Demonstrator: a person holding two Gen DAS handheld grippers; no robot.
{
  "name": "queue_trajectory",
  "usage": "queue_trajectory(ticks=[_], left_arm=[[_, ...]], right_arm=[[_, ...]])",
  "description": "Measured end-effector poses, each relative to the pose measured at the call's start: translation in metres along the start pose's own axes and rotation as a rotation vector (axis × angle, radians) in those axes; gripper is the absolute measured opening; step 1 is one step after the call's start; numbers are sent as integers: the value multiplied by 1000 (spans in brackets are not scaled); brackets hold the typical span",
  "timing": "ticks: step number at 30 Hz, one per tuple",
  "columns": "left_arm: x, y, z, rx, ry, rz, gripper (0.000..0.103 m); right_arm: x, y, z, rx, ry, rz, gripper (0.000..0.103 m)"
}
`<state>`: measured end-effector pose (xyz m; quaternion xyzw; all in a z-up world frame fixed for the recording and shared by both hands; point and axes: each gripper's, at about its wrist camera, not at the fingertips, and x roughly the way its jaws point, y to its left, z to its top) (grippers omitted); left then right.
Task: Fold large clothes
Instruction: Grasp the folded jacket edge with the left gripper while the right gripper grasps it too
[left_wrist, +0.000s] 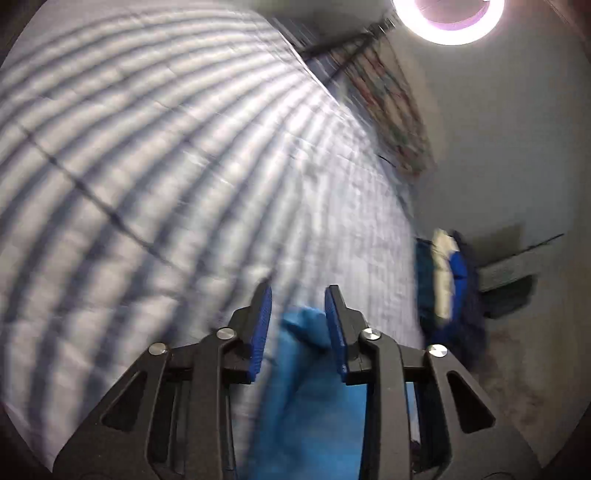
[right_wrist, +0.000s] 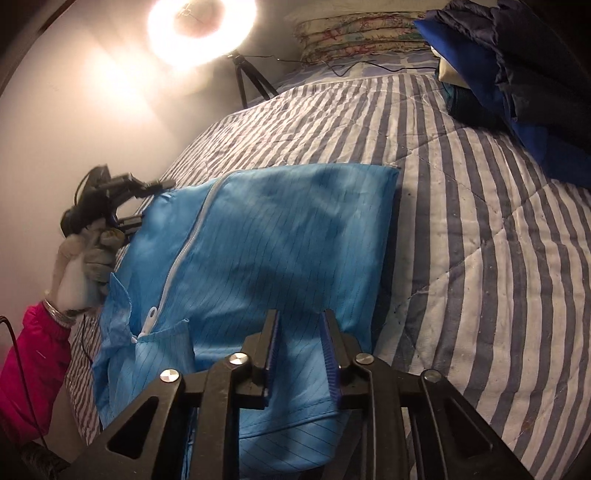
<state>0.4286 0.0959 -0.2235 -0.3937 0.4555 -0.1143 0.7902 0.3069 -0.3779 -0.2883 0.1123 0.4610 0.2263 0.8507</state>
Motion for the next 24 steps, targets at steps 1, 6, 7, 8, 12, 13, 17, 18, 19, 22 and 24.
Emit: queue_trajectory(ticks=[1, 6, 7, 8, 12, 13, 17, 18, 19, 22, 24], left_arm=[[0, 0, -1, 19, 4, 21, 16], [-33, -33, -16, 214, -51, 94, 16], [-42, -43, -23, 263, -59, 92, 16], [-51, -51, -29, 301, -60, 88, 16], [-65, -71, -65, 427, 14, 99, 16], [-63, -71, -73, 432, 42, 102, 16], [-51, -56, -99, 434, 104, 161, 16], [-50, -45, -106, 413, 126, 170, 16], [-51, -33, -117, 401, 143, 182, 16], [-64, -26, -142, 461, 129, 198, 16], [-73, -27, -147, 483, 144, 208, 16]], right_arm=[[-1, 0, -1, 7, -3, 4, 19], [-18, 0, 3, 34, -18, -1, 21], [-24, 1, 3, 40, -34, 7, 24], [-32, 1, 3, 49, -56, 20, 25], [-49, 11, -1, 12, -74, 25, 25], [-49, 14, -4, -1, -65, 25, 25], [-43, 17, -14, -21, -13, 17, 25], [-41, 16, -19, -26, 6, 4, 25], [-39, 15, -25, -29, 26, -8, 25], [-37, 7, -51, -36, 78, -48, 21], [-46, 2, -64, -22, 98, -38, 21]])
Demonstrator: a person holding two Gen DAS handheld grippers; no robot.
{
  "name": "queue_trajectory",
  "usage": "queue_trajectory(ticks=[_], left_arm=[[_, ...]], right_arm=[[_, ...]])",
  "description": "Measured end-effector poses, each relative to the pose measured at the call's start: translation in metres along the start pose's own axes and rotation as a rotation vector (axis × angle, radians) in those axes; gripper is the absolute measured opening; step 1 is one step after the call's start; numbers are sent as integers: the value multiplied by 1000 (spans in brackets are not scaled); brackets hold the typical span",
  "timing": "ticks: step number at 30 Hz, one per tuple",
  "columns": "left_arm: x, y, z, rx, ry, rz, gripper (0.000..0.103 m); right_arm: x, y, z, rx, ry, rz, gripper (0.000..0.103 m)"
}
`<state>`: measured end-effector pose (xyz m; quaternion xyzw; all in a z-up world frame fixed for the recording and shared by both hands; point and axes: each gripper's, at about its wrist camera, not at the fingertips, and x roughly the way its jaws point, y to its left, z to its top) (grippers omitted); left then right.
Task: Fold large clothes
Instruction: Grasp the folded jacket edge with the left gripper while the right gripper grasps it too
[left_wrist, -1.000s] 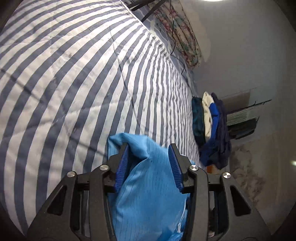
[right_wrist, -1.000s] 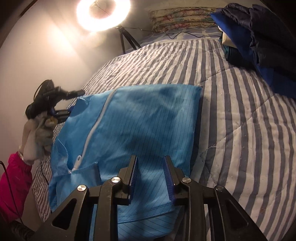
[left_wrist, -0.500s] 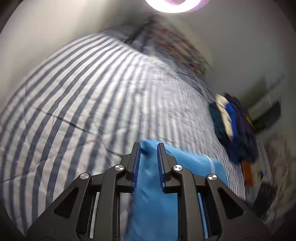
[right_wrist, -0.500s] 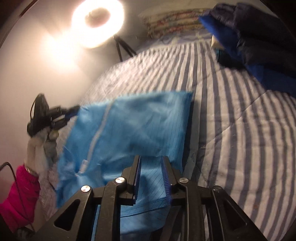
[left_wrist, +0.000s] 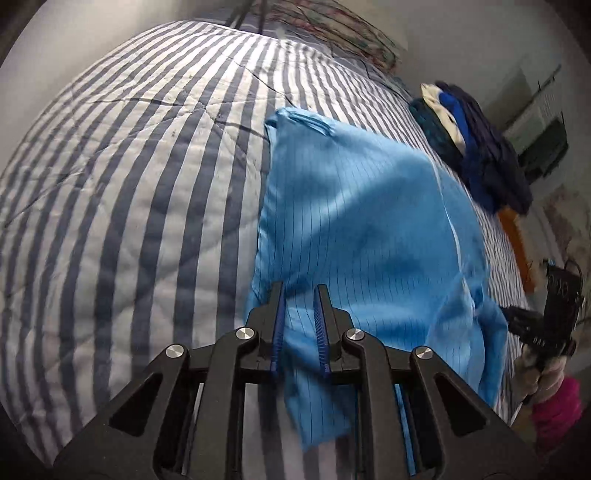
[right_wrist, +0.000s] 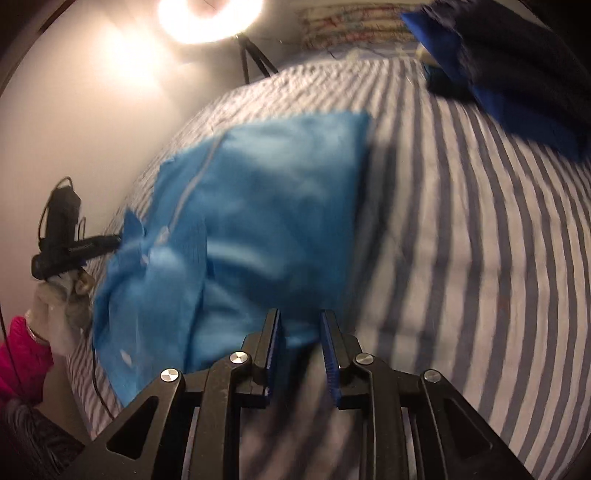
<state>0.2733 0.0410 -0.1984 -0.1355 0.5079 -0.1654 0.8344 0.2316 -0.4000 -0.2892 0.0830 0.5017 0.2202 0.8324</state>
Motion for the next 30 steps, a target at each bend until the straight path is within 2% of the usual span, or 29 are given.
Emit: queue_trajectory(ticks=[3, 5, 6, 7, 8, 10, 12, 15, 18, 21, 22, 24, 26, 28, 30], left_arm=[[-20, 4, -2, -20, -3, -17, 18], [-40, 11, -1, -48, -49, -38, 35], [-48, 16, -2, -67, -67, -46, 54], [-55, 20, 0, -97, -86, -63, 65], [-58, 24, 4, -127, -101, -86, 66], [-56, 32, 14, -184, -95, -157, 68], [-46, 41, 23, -249, -66, -190, 68], [-25, 54, 33, -326, -27, -255, 68], [-6, 59, 41, -348, 0, -278, 68], [8, 67, 44, -378, 16, -315, 68], [12, 68, 44, -381, 21, -330, 68], [16, 67, 47, -363, 24, -349, 67], [23, 64, 51, -344, 38, -341, 56], [33, 62, 55, -352, 58, -351, 39], [43, 56, 57, -357, 70, -358, 34]], right_arm=[[-16, -3, -5, -1, 2, -15, 22], [-33, -6, -4, 16, -42, 14, 30], [-42, -7, -3, 28, -73, 34, 33], [-51, -9, 0, 43, -112, 50, 46], [-60, -12, 3, 62, -160, 61, 65], [-68, -19, 11, 107, -226, 93, 82], [-62, -32, 23, 181, -232, 160, 83], [-43, -44, 36, 247, -218, 178, 82], [-22, -52, 46, 286, -187, 218, 79], [-3, -59, 51, 308, -149, 236, 72], [4, -61, 51, 313, -134, 237, 67], [17, -65, 53, 333, -115, 261, 62], [25, -68, 58, 352, -129, 306, 59], [30, -66, 60, 368, -130, 343, 54], [41, -58, 66, 365, -115, 360, 47]])
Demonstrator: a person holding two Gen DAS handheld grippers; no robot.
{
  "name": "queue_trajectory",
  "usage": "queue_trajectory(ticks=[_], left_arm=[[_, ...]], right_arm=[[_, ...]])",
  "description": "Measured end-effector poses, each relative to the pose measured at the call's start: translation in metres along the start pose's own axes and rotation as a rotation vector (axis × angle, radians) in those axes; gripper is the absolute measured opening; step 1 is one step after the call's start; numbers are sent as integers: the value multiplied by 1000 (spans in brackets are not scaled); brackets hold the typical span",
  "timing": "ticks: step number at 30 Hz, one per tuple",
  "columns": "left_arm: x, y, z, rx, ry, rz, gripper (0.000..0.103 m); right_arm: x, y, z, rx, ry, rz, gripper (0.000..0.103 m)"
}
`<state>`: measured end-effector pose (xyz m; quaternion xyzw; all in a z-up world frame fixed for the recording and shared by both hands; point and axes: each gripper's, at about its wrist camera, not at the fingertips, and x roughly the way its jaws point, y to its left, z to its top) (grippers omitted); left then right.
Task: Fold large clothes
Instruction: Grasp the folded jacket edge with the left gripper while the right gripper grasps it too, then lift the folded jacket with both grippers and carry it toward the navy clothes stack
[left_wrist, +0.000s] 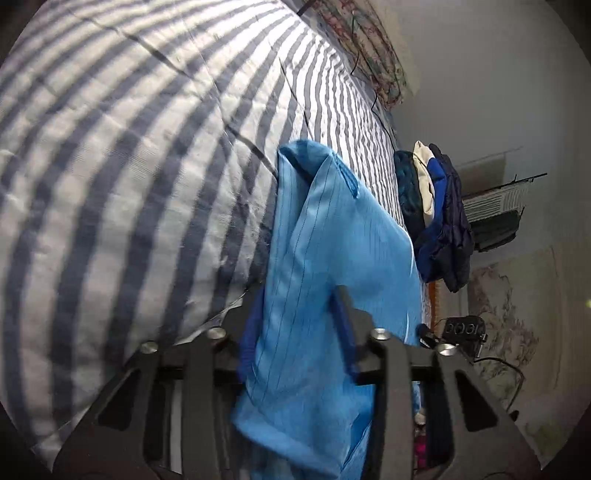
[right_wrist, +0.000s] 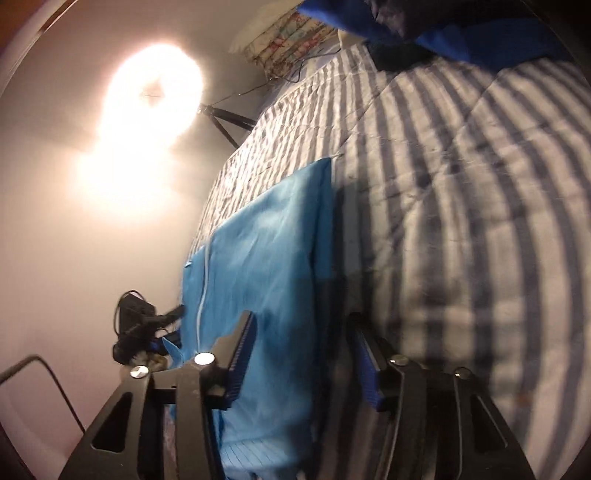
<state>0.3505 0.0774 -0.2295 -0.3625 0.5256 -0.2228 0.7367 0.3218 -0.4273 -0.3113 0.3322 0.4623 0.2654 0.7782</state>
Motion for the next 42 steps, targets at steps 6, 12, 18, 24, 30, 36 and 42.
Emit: queue_trajectory(ticks=[6, 12, 18, 24, 30, 36, 42], left_arm=[[6, -31, -7, 123, -40, 107, 8], [-10, -90, -32, 346, -125, 252, 4], [-36, -151, -72, 516, -197, 312, 4], [-79, -203, -114, 629, -280, 284, 4], [-113, -254, -155, 725, -333, 243, 4], [-134, -294, -187, 793, -361, 203, 4], [-158, -332, -228, 847, -377, 152, 4]], right_arm=[[28, 39, 4, -122, 29, -146, 23], [18, 96, 7, -315, -9, -295, 5], [-27, 151, -18, -479, -72, -379, 4], [-87, 195, -42, -546, -157, -397, 4], [-146, 232, -71, -595, -230, -420, 4], [-199, 253, -94, -614, -297, -433, 4], [-255, 266, -117, -620, -370, -434, 4]])
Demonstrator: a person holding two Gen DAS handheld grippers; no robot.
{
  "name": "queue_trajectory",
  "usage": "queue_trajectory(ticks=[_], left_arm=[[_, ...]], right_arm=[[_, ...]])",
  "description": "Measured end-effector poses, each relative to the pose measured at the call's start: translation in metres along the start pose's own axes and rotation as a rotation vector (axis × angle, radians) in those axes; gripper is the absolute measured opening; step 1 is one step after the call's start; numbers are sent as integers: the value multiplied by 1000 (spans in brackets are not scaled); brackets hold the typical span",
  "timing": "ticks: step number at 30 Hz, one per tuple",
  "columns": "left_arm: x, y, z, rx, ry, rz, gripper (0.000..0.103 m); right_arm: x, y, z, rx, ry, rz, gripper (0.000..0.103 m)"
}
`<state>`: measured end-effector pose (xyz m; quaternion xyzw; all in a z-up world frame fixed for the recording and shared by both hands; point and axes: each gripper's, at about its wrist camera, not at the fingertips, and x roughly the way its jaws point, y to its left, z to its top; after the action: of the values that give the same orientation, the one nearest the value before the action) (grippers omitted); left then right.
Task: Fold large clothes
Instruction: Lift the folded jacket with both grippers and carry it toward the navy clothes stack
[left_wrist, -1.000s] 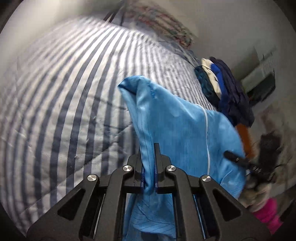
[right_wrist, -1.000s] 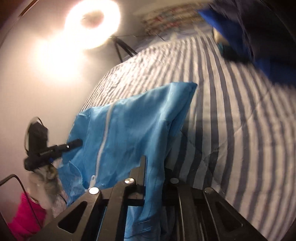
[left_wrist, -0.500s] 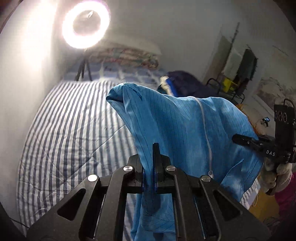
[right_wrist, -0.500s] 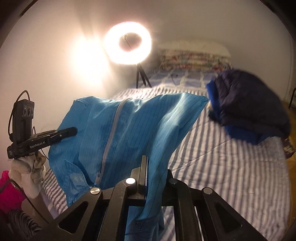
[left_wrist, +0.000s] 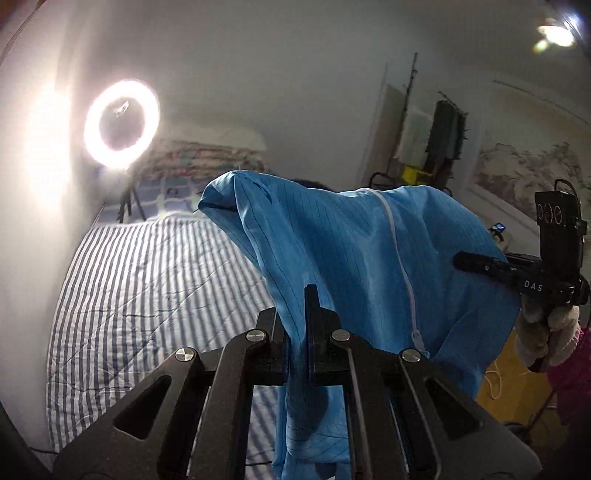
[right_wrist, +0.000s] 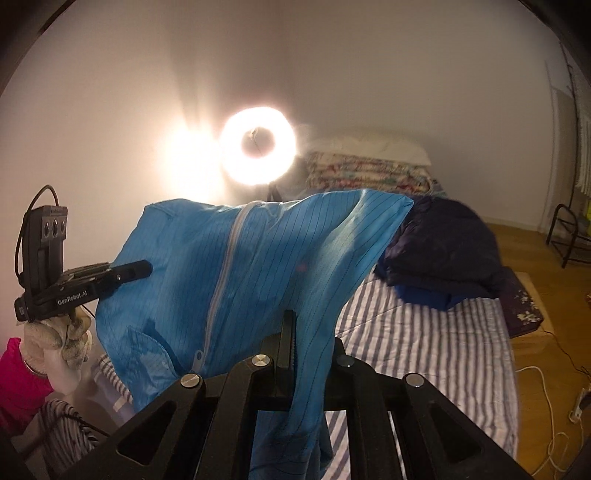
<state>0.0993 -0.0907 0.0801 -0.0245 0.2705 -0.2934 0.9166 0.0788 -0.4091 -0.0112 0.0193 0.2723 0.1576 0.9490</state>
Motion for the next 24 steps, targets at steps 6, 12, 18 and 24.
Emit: queue_trajectory(ticks=[6, 12, 18, 24], left_arm=[[-57, -43, 23, 40, -73, -34, 4], [-110, -78, 48, 92, -140, -43, 4], [-128, -94, 64, 101, -164, -61, 4], [-98, -91, 72, 92, -144, -68, 4]], right_arm=[[-71, 14, 11, -19, -94, -12, 4], [-138, 31, 25, -55, -192, -21, 4], [-170, 30, 27, -59, -241, -25, 4], [-157, 8, 28, -51, -234, -31, 4]])
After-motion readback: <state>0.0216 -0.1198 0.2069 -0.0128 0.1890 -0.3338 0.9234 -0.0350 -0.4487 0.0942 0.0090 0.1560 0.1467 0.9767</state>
